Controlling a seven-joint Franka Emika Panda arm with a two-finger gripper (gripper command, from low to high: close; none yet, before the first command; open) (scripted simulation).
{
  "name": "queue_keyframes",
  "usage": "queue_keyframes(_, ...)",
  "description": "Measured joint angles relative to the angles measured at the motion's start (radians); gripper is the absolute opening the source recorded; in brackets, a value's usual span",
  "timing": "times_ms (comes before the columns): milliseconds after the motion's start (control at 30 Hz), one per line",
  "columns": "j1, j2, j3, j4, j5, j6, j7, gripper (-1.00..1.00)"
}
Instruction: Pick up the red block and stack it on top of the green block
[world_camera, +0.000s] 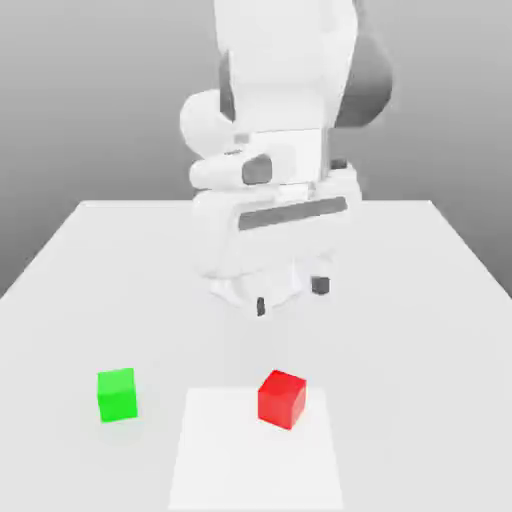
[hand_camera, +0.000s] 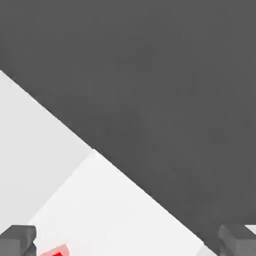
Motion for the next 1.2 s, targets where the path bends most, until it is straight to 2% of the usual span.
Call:
queue_keyframes(100, 0.020, 0.101, -0.007, -0.080, -0.014, 0.071, -0.129, 0.00)
queue_keyframes(167, 0.030, 0.170, -0.006, -0.096, 0.000, 0.125, -0.179, 0.00)
queue_keyframes(267, 0.026, 0.276, 0.018, -0.088, 0.074, 0.213, -0.244, 0.00)
queue_keyframes(367, -0.037, 0.384, 0.098, -0.073, 0.148, 0.304, -0.299, 0.00)
queue_keyframes(400, -0.053, 0.407, 0.117, -0.071, 0.160, 0.324, -0.307, -1.00)
queue_keyframes(633, -0.055, 0.406, 0.118, -0.071, 0.156, 0.321, -0.305, -1.00)
queue_keyframes(733, -0.027, 0.318, 0.073, -0.083, 0.090, 0.248, -0.258, -1.00)
queue_keyframes(867, -0.041, 0.179, 0.063, -0.104, 0.008, 0.129, -0.198, -1.00)
queue_keyframes(1200, -0.213, 0.111, 0.004, -0.079, -0.032, 0.043, 0.174, -1.00)
